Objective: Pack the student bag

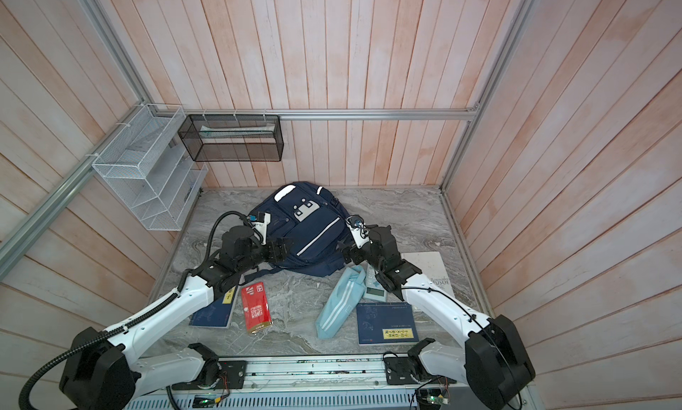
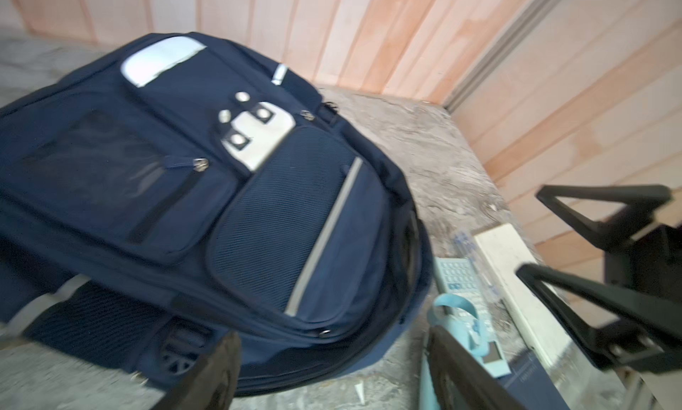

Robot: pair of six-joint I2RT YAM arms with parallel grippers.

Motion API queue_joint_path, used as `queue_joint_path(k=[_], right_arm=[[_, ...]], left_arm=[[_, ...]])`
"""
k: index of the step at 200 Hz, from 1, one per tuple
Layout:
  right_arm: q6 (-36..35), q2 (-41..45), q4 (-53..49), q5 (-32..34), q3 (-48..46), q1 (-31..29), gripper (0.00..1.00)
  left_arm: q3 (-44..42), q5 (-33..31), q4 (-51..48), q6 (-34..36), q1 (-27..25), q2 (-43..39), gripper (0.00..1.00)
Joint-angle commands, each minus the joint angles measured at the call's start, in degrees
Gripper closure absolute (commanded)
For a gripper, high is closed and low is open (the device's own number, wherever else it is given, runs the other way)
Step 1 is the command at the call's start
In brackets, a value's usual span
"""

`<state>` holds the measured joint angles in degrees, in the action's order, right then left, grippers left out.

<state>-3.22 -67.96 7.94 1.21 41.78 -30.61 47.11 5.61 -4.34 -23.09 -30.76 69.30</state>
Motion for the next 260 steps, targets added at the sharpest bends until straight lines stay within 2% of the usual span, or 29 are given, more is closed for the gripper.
queue_joint_path(k=[1,15,27,46,81,103,118,149,174,189,215,240,244,260], right_arm=[[13.37,3.34,-8.52,1.99,0.19,2.91,0.02],[16.87,5.78,-10.23,-0.54,-1.53,7.23,0.02],[20.48,6.85,-12.37,-2.34,-2.27,12.11,0.02],[25.66,5.66,-18.32,-6.48,-1.29,19.20,0.02],[26.30,4.48,-19.99,-9.39,-1.63,21.06,0.02],[26.97,3.58,-21.65,-4.46,-1.47,23.08,0.02],[29.00,2.07,-20.08,-5.02,-2.10,30.52,0.02],[29.46,-4.20,-15.14,2.03,-2.43,39.36,0.02],[25.57,-12.02,-16.22,10.45,0.58,41.48,0.02],[23.81,-15.11,-16.41,12.80,1.54,44.70,0.02],[22.26,-18.55,-19.67,6.42,5.16,50.25,0.02],[20.66,-21.71,-19.85,-0.06,6.43,50.85,0.05],[20.47,-22.17,-19.60,-1.64,6.35,50.91,0.05],[20.80,-24.42,-19.29,-5.49,6.53,50.91,0.06]], left_arm=[[1.84,0.23,-3.83,2.16,-1.48,0.85,0.19],[1.99,0.75,-4.44,2.84,-2.31,0.43,0.19],[2.63,-1.97,-5.02,3.67,-5.35,0.53,0.19],[4.46,-1.81,-5.31,4.50,-9.46,2.33,0.18],[3.23,-1.74,-4.33,0.62,-10.76,4.76,0.20],[3.61,-0.44,-0.87,-2.12,-12.68,7.38,0.22],[8.71,-0.83,-0.48,-1.13,-15.55,11.86,0.23],[19.20,1.82,-0.20,0.27,-17.65,21.19,0.25],[24.46,3.98,0.64,-1.71,-18.99,27.46,0.26],[29.04,5.66,0.17,-2.19,-20.46,32.31,0.29],[38.17,10.23,-0.55,-3.82,-22.47,41.85,0.34],[45.18,10.34,-2.25,-4.88,-23.44,49.21,0.35],[46.13,10.34,-2.60,-4.88,-25.34,50.22,0.36],[50.09,11.33,-4.22,-4.77,-26.18,54.21,0.39]])
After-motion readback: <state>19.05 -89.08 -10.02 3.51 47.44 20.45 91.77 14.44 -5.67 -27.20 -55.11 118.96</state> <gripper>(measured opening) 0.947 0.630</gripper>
